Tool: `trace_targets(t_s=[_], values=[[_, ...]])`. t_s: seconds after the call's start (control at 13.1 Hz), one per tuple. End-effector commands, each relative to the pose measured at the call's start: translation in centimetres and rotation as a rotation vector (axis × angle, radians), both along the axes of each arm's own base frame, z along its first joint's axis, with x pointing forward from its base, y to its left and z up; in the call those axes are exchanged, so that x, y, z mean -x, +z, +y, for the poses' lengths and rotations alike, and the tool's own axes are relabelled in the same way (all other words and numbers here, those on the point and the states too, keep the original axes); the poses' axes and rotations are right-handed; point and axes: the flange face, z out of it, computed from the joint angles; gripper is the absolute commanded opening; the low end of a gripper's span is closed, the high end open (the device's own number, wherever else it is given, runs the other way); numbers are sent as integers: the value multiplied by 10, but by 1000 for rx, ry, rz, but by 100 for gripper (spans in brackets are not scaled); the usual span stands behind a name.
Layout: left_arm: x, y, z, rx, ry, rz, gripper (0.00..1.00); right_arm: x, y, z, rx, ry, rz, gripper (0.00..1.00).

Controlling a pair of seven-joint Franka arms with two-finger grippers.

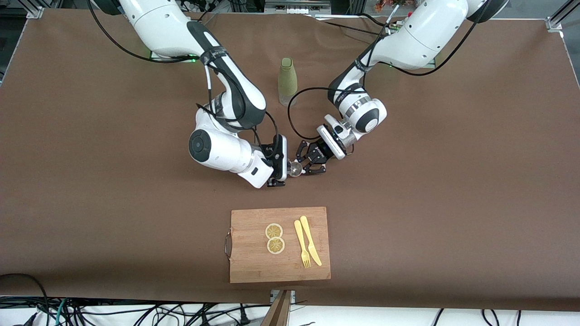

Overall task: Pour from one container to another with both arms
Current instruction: 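Tilt the glass with the right gripper to pour into the jigger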

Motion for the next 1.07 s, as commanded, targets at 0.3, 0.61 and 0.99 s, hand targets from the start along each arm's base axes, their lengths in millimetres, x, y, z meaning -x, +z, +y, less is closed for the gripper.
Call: trace_targets(t_s=[0.3,0.61,0.99], values=[[0,-3,-8,-225,117,-240,0,7,11,-1,-25,-35,23,9],[-5,0,-2,-221,127,-243,0,9,27,0,-179,-118,134,8],[-26,13,48,-223,157,-243,0,-14,32,-56,-308,-116,255,8]])
